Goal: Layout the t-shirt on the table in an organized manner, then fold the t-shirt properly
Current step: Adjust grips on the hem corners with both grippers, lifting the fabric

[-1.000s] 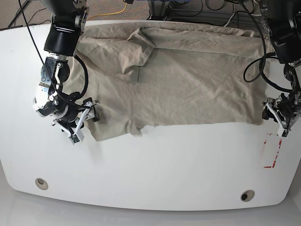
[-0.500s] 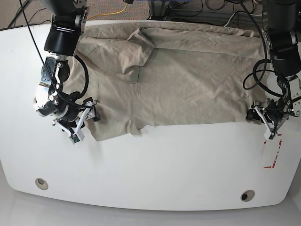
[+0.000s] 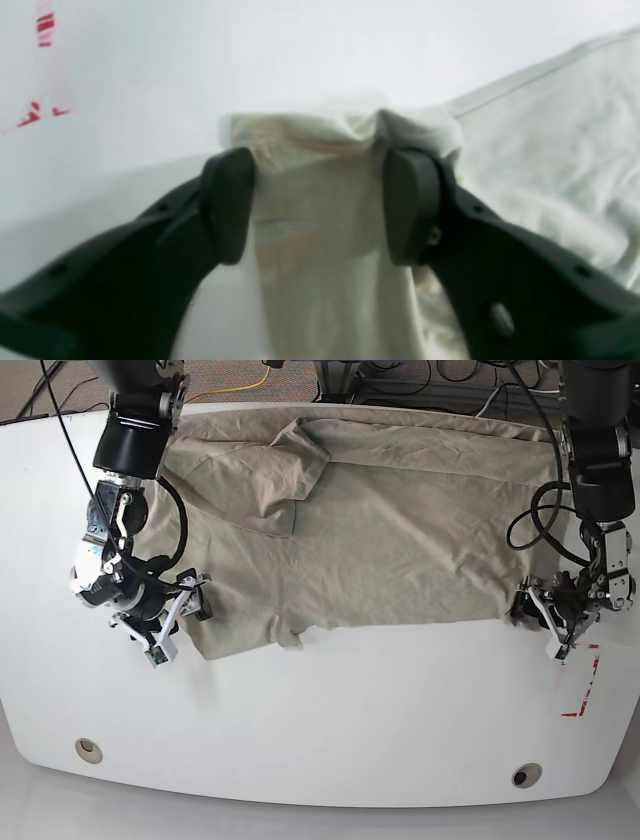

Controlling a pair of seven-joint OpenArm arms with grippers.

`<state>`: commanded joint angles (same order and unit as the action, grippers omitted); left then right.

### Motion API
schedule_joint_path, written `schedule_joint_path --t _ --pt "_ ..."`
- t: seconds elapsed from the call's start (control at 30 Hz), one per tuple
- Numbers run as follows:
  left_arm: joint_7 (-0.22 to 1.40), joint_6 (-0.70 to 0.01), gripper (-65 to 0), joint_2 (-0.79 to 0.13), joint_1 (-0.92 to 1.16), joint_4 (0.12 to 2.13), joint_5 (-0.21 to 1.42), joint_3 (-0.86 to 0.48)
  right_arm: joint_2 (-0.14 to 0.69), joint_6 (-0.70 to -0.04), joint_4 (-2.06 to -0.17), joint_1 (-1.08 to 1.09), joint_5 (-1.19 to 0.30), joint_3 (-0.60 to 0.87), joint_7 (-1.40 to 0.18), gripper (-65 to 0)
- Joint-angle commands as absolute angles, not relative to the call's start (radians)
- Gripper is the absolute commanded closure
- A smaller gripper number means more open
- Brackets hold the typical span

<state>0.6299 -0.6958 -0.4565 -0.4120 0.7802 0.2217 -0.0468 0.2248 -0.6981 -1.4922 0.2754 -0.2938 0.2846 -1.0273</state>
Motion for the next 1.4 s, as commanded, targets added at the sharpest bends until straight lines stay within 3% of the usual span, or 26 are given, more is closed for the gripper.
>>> schedule_joint_path --t 0.03,0.1,0.47,0.6,0.87,1.1,1.4 --pt "0.63 -0.696 -9.4 -0.456 -0.407 0.779 0.222 -0.048 0.225 -0.698 -1.492 0.275 -0.294 0.285 -1.026 -36.5" --pt "0.63 -0.696 -0.1 -0.456 -0.4 0.779 0.222 -0.048 0.225 -0.698 -1.492 0.277 -0.294 0.286 -1.021 -36.5" --pt "0.633 -0.696 -0.6 -0.455 -0.302 0.94 0.222 -0.136 0.225 -0.698 -1.481 0.3 -0.288 0.283 -1.01 -36.9" --pt "0.634 -0.696 -0.6 -0.455 -0.302 0.952 0.222 -0.139 0.226 -0.698 -1.38 0.341 -0.286 0.28 -0.954 -38.0" --pt "0.634 -0.696 -0.6 -0.456 -0.302 0.951 0.222 -0.14 0.265 -0.698 -1.079 0.433 -0.286 0.26 -0.776 -55.5" --pt "0.634 -0.696 -0.6 -0.456 -0.302 0.951 0.222 -0.14 0.308 -0.698 -0.931 0.467 -0.288 0.159 -0.651 -55.5" --pt "0.634 -0.696 -0.4 -0.456 -0.302 0.951 0.222 -0.14 0.303 -0.698 -0.921 0.415 -0.294 0.159 -0.644 -55.3"
